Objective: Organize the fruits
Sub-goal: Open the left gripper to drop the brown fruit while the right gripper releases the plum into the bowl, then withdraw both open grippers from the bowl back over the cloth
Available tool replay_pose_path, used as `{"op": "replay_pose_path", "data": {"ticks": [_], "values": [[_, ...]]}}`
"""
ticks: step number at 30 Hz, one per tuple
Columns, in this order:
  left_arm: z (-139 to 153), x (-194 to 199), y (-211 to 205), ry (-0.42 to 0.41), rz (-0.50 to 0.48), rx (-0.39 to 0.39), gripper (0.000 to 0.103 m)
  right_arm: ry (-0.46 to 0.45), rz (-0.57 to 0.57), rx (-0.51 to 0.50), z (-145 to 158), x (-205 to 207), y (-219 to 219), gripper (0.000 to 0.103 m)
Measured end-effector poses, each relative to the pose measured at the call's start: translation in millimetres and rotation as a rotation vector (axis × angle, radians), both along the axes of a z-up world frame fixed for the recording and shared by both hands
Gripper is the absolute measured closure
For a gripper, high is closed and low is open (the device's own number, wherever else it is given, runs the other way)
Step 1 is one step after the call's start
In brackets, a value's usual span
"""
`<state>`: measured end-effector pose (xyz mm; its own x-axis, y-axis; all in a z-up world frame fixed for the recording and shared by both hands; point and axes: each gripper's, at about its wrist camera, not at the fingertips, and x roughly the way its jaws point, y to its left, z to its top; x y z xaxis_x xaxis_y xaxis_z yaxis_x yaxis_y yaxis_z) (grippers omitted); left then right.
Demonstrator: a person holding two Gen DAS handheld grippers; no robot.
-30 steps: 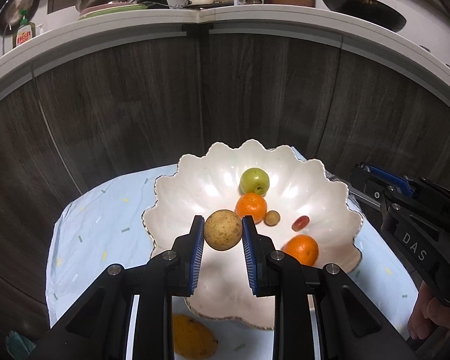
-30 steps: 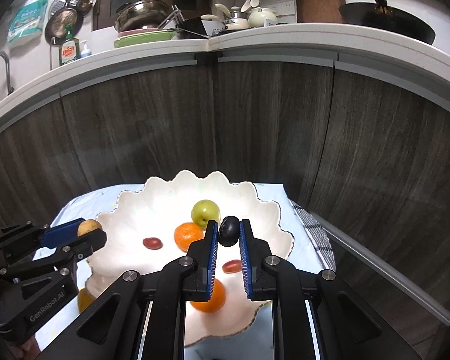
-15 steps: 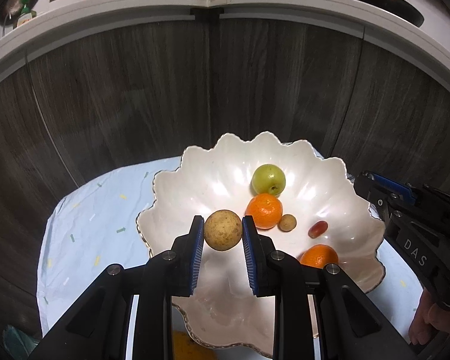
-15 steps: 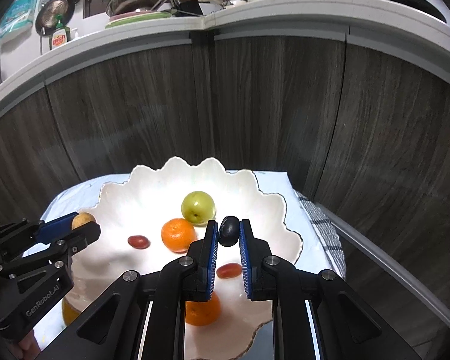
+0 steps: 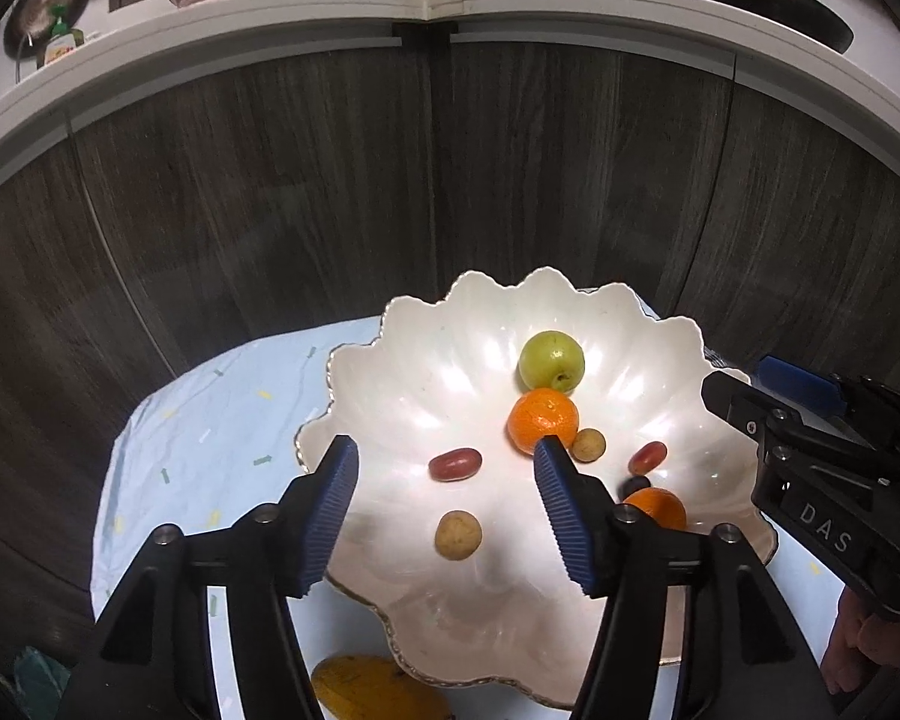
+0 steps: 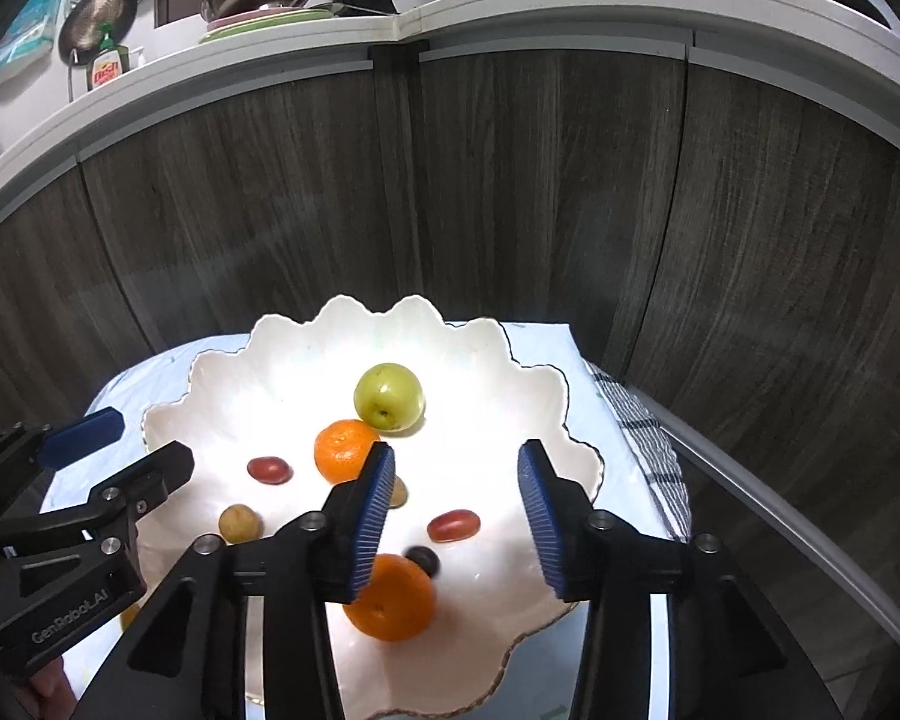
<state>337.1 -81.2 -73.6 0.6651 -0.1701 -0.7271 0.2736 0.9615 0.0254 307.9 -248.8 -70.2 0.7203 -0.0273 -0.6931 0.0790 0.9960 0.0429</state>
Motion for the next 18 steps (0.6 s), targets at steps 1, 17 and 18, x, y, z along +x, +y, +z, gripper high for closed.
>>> {"op": "replay_pose_path", "data": {"ticks": [1, 17, 18], "values": [[1, -1, 1, -0.002, 0.002, 0.001, 0.040, -0.003, 0.000, 0.001, 1, -1, 0, 0.054], [21, -21, 16, -0.033, 0.058, 0.014, 0.029, -0.024, -0.006, 0.009, 17, -18, 8, 0.048], [23, -23, 17, -0.034, 0.060, 0.013, 0.029, -0.025, -0.007, 0.008, 18, -20, 9, 0.048]]}}
